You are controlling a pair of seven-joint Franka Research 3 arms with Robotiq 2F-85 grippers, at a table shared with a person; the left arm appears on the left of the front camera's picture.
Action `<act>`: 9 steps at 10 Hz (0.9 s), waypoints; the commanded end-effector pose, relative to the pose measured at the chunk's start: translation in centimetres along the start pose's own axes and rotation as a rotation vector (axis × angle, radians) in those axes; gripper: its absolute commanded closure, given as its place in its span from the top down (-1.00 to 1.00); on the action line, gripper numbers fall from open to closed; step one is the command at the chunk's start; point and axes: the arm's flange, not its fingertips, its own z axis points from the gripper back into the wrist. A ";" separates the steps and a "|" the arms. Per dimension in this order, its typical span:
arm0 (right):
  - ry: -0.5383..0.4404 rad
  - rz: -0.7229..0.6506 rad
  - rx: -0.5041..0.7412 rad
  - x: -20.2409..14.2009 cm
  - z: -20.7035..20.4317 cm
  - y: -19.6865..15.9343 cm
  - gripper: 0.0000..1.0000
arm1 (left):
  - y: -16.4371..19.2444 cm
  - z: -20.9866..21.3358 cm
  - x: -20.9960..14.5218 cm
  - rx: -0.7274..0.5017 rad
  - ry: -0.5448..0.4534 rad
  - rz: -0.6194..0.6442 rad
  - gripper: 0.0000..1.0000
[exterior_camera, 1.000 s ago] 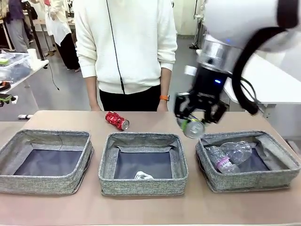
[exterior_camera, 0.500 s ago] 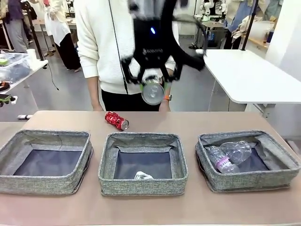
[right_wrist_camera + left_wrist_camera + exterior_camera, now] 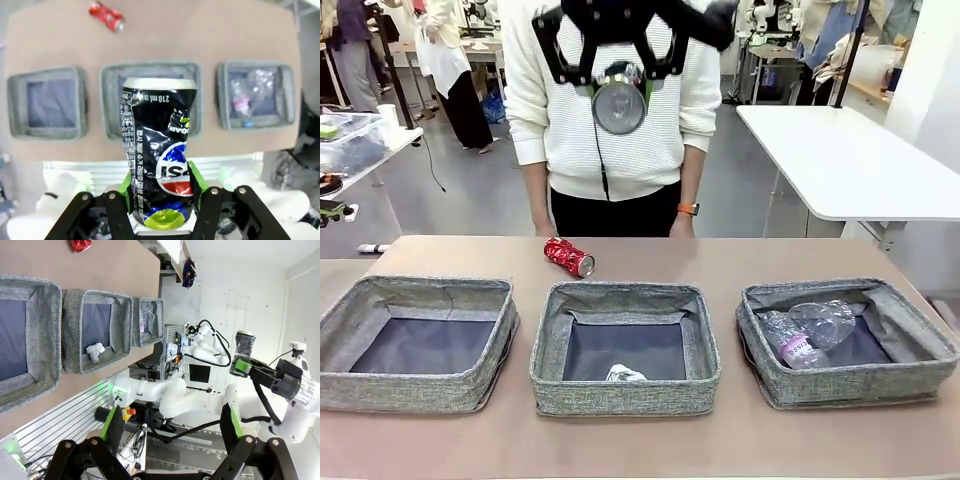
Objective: Sort the waste into the appropriate baskets.
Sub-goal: Pick up the waste item pointed out by the person.
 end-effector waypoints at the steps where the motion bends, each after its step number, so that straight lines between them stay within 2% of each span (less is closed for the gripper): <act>1: -0.029 -0.028 0.000 0.6 1.1 0.4 -0.12 | 0.1 0.2 -0.2 0.009 0.011 -0.017 1.00; 3: -0.068 -0.048 0.020 0.5 1.7 -0.3 -0.12 | 0.1 0.2 -0.2 0.009 0.011 -0.017 1.00; 4: -0.081 -0.060 0.029 0.4 1.3 0.5 -0.12 | 0.1 0.2 -0.2 0.009 0.011 -0.017 1.00; 5: -0.045 -0.048 0.010 0.2 1.2 0.6 -0.12 | 0.1 0.2 -0.2 0.009 0.011 -0.017 1.00; 6: -0.044 -0.019 0.025 0.6 1.7 -0.5 -0.12 | 0.1 0.2 -0.2 0.009 0.011 -0.017 1.00; 9: -0.044 -0.019 0.025 0.6 1.7 -0.5 -0.12 | 0.1 0.2 -0.2 0.009 0.011 -0.017 1.00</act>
